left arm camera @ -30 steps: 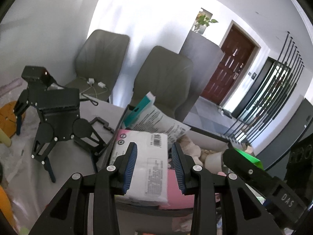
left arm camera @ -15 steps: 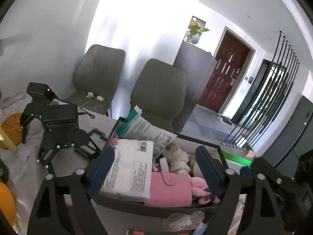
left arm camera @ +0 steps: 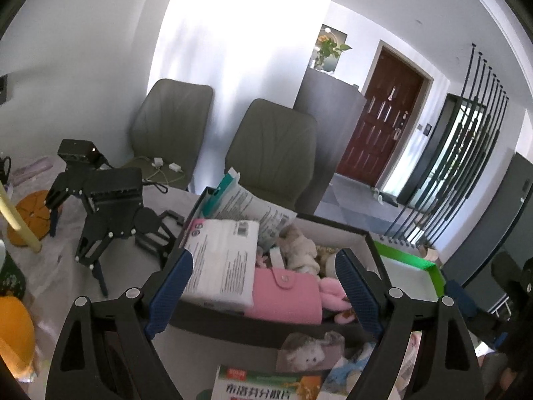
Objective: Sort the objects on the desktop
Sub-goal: 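Open the right gripper and release the pack in the dark box, then withdraw the right tool back toward the pile of items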
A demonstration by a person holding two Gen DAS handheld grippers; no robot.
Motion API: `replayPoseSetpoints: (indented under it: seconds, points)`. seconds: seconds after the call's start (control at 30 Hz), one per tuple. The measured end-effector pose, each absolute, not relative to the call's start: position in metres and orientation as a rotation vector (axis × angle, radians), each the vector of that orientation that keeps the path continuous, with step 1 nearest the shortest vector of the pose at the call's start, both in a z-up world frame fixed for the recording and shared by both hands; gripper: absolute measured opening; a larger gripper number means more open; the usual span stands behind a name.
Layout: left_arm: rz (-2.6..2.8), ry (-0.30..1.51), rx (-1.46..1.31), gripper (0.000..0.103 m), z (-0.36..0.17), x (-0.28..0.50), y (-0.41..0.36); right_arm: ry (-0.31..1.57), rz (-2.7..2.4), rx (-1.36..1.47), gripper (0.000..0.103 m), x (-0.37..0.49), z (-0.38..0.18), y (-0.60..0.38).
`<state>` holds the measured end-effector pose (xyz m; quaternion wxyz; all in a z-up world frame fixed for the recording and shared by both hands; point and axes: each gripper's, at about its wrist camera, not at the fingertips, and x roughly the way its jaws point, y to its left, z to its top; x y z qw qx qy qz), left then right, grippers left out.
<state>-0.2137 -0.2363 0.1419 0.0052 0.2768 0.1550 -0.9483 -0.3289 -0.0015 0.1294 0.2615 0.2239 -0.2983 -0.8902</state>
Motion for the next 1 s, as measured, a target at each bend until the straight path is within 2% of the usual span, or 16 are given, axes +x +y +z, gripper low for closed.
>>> replayPoseSetpoints:
  seconds: [0.47,0.73,1.0]
  points:
    - [-2.990,0.477,0.783,0.088,0.154,-0.164,-0.219,-0.849,-2.473,0.574,0.103,-0.274,0.137,0.067]
    - [-3.040,0.353,0.813,0.088,0.155,-0.151,-0.177,-0.877,-2.520,0.525,0.103,-0.246,0.144,0.112]
    - [-3.029,0.325,0.825,0.088,0.153,-0.132,-0.155,-0.880,-2.520,0.513,0.103,-0.224,0.149,0.132]
